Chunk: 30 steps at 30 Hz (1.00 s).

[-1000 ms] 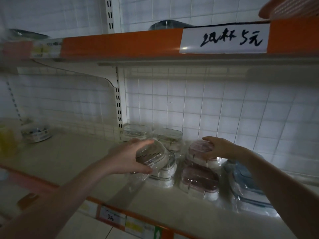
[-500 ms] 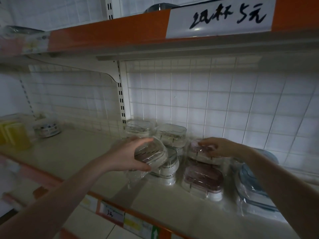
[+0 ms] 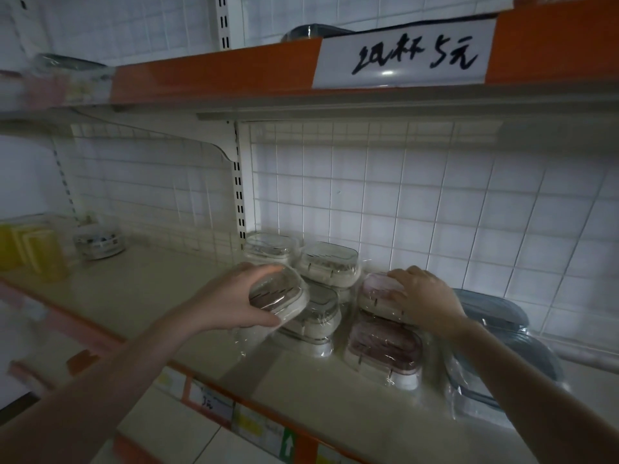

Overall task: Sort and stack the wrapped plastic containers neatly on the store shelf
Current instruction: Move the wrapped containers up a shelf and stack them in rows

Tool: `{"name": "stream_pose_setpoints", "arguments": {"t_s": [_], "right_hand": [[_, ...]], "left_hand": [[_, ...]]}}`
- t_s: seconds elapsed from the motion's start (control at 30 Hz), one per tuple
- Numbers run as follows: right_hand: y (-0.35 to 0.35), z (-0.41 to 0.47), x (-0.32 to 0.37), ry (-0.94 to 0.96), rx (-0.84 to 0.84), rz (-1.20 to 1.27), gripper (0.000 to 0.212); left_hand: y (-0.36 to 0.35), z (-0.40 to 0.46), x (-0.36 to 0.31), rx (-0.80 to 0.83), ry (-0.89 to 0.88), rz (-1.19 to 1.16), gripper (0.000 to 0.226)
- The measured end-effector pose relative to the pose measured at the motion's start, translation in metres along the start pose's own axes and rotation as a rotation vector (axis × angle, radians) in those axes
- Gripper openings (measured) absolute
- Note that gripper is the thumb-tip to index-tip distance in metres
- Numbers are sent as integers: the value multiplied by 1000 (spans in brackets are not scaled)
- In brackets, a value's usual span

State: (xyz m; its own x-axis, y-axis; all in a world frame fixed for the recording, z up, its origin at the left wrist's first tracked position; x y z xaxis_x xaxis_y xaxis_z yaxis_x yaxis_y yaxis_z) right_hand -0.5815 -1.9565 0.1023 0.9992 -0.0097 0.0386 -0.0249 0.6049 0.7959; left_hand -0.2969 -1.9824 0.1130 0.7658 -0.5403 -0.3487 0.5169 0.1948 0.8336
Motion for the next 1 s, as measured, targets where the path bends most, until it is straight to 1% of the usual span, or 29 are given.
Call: {"name": "stream_pose_setpoints", "arguments": {"t_s": [0.07, 0.13, 0.2, 0.33, 0.5, 0.73, 0.8, 0.9, 1.0], "right_hand": [[8, -8, 8, -30, -45, 25, 35], [13, -12, 19, -38, -70, 54, 33], [16, -15, 30, -37, -80, 63, 32], [18, -16, 44, -96, -83, 83, 31], [20, -16, 61, -193, -110, 32, 30], [24, -16, 88, -311, -190, -41, 24], [27, -16, 94, -328, -210, -58, 23], [25, -17, 101, -368, -193, -96, 24], [24, -20, 101, -422, -162, -114, 25]], "left_hand": [[8, -3, 4, -75, 53, 32, 88], [12, -5, 11, -106, 97, 40, 87], [11, -6, 17, -77, 101, 26, 89], [10, 2, 37, -4, 65, 21, 103], [19, 21, 69, 8, -40, 13, 91], [39, 55, 121, 66, -190, -33, 92], [39, 64, 126, 105, -219, -32, 94], [31, 73, 123, 172, -267, -52, 102], [19, 78, 108, 207, -347, -88, 94]]}}
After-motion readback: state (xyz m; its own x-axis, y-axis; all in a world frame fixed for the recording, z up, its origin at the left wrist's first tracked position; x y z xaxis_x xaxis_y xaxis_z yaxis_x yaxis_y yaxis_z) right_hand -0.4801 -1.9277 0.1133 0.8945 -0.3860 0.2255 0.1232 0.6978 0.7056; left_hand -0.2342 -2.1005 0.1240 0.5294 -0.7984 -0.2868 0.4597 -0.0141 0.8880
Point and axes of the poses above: each hand's wrist, its own z-axis towards the middle knuckle, its own y-axis out of the back of the hand, x = y × z, the point moved 9 cm from there along z, towards the middle knuckle, and after that the axes turned 14 degrees about -x, right-handed, at the moved point
